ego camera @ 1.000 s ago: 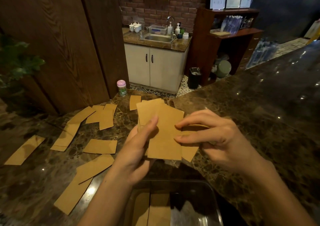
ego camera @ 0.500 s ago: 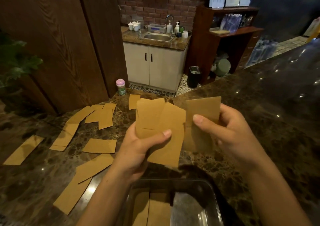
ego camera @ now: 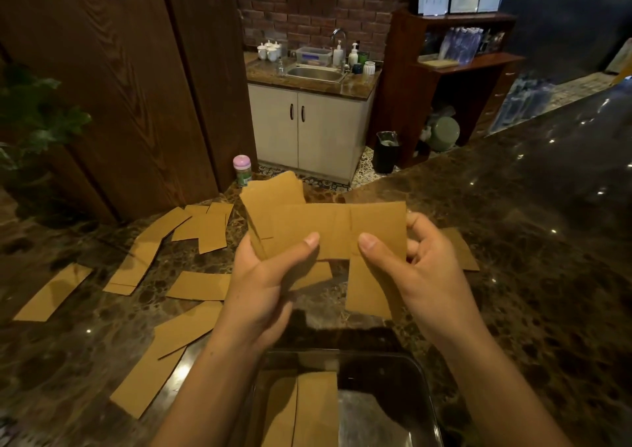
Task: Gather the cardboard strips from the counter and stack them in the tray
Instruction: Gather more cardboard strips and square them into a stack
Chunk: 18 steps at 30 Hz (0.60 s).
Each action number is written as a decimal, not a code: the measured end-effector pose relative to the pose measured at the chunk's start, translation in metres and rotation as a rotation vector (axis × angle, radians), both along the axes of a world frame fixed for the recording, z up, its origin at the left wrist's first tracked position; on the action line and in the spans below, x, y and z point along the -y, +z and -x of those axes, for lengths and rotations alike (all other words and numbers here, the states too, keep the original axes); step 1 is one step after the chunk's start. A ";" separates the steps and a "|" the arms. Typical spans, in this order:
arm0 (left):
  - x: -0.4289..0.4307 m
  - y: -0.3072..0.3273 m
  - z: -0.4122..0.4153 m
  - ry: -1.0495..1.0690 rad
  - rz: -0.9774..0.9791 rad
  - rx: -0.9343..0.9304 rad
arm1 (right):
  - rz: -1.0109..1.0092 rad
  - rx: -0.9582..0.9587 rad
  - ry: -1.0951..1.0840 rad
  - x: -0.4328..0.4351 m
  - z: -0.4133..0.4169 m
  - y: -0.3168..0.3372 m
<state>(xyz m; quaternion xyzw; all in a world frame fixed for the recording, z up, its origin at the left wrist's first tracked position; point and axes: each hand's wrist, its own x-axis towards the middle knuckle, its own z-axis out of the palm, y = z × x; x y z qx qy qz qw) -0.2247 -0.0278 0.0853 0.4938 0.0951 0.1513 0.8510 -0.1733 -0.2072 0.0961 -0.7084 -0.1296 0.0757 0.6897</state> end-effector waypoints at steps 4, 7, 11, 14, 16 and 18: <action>-0.003 0.000 -0.001 0.024 -0.044 -0.014 | 0.172 0.122 0.021 0.010 0.000 -0.001; -0.003 0.001 -0.002 -0.084 -0.101 -0.036 | 0.267 0.255 0.016 0.015 -0.003 0.006; 0.006 0.003 -0.002 -0.206 -0.139 -0.051 | 0.276 0.237 0.164 0.014 -0.007 0.014; 0.009 0.004 -0.001 -0.220 -0.033 -0.070 | 0.148 0.210 0.052 0.013 -0.010 0.010; 0.008 0.004 0.000 -0.206 0.048 -0.072 | 0.013 0.139 -0.028 0.013 -0.010 0.006; 0.007 0.005 -0.001 -0.156 0.039 -0.072 | -0.108 0.063 -0.056 0.012 -0.008 0.004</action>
